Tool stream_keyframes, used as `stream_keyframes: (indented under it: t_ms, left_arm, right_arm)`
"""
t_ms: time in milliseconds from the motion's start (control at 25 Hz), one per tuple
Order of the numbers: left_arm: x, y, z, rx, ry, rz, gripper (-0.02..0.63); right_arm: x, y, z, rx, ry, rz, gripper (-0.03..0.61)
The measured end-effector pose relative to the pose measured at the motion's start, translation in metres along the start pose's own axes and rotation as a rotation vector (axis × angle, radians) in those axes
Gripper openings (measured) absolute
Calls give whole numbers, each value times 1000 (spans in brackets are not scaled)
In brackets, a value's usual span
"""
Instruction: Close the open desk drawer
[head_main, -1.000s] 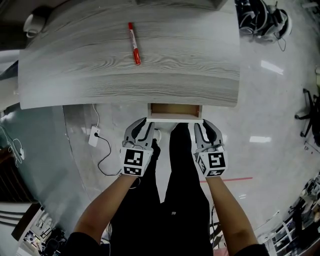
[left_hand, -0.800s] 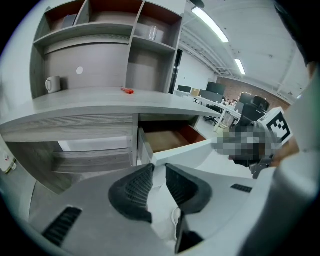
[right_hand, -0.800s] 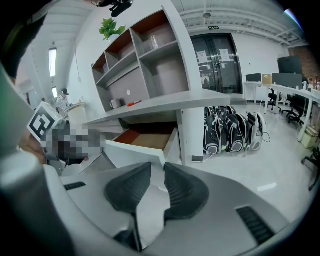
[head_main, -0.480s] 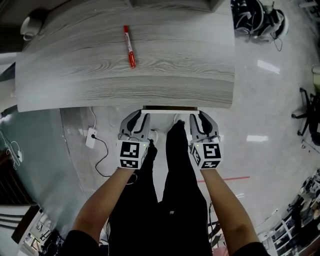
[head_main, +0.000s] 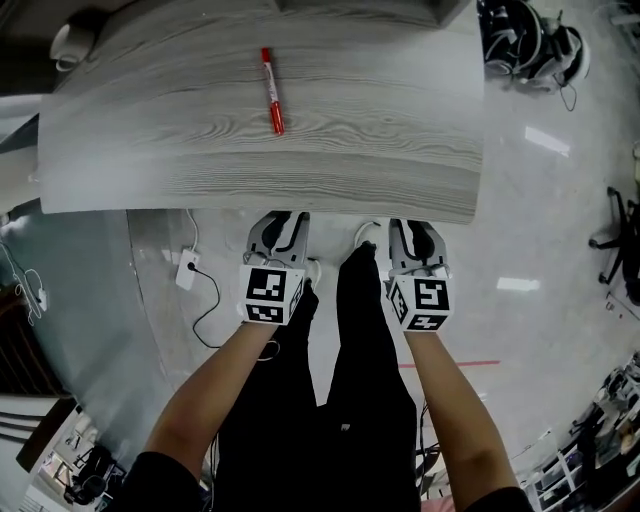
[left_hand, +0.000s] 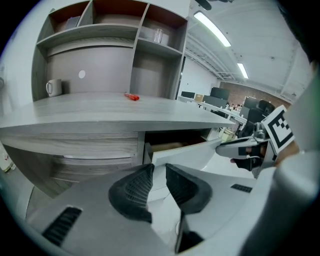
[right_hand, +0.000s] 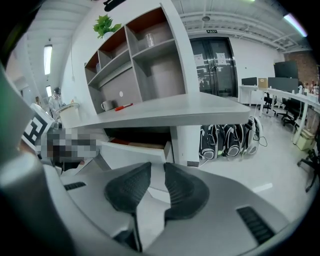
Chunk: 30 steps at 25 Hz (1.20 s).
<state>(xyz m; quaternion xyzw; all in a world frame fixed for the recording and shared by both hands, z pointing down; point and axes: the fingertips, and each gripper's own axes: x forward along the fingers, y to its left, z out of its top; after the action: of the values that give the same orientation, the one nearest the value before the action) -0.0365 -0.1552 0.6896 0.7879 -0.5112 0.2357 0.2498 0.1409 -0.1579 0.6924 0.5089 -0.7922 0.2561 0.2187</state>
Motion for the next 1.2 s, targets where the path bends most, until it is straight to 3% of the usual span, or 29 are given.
stream_keyframes:
  t_ms: [160,320,1200]
  left_arm:
    - [6,9,6,6,-14,17,91]
    - [11,9,10,65,-13,36,91]
    - [28,19,27,45,-96,71,89]
  right_arm:
    - [10,1,7,-3,4,-2,98]
    - [15,-1,11,-15,2,2,98]
    - [32,-9,25,-34,-43,-15,98]
